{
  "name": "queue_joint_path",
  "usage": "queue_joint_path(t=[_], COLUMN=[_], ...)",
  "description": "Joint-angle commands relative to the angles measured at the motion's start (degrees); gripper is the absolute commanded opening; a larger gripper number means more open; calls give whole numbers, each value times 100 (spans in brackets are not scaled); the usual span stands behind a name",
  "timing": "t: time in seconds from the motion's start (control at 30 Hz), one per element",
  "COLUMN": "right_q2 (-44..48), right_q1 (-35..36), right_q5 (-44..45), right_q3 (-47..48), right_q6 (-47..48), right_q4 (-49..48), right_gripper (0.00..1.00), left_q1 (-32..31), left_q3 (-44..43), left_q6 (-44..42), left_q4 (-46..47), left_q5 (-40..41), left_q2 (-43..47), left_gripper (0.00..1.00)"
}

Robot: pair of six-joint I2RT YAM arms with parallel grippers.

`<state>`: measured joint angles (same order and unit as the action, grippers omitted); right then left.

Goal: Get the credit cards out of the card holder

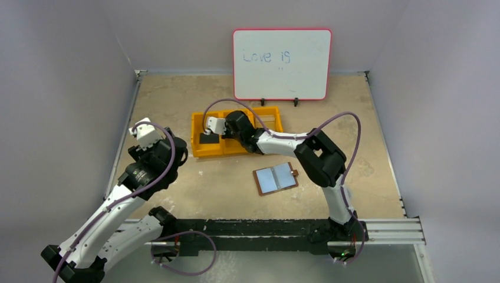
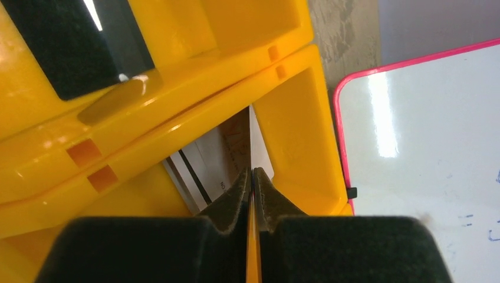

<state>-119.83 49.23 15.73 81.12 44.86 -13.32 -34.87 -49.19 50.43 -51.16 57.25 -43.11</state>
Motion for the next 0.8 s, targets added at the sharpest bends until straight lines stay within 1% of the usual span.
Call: queue_joint_path(t=[0.0,0.17,0.3,0.57,0.67,0.77], right_q2=[285,397,447,483,580,754], right_q1=[-159,-265,-265,-335,-344,-340], right_q5=[-303,-768,-999,-1075,-1057,-1063], right_q3=[-265,-488,-620,-599,-592,-674], right_q6=[288,566,736,805,678,492], right_q4=[-551,-664,-803,-648,-619,-772], right_gripper=[5,3,4,6,12,17], left_q1=[27,25,27,26,25,24], left_q3=[-29,-30,-37,-32,-35,-40], left_q6=[21,15,10,7,-5,-13], left_q4=[44,53,53,49,62,62], left_q5=[81,77,80,81,84,88], left_q2=[12,4,-8,-27,-51,-72], left_gripper=[80,79,79,79,79,79])
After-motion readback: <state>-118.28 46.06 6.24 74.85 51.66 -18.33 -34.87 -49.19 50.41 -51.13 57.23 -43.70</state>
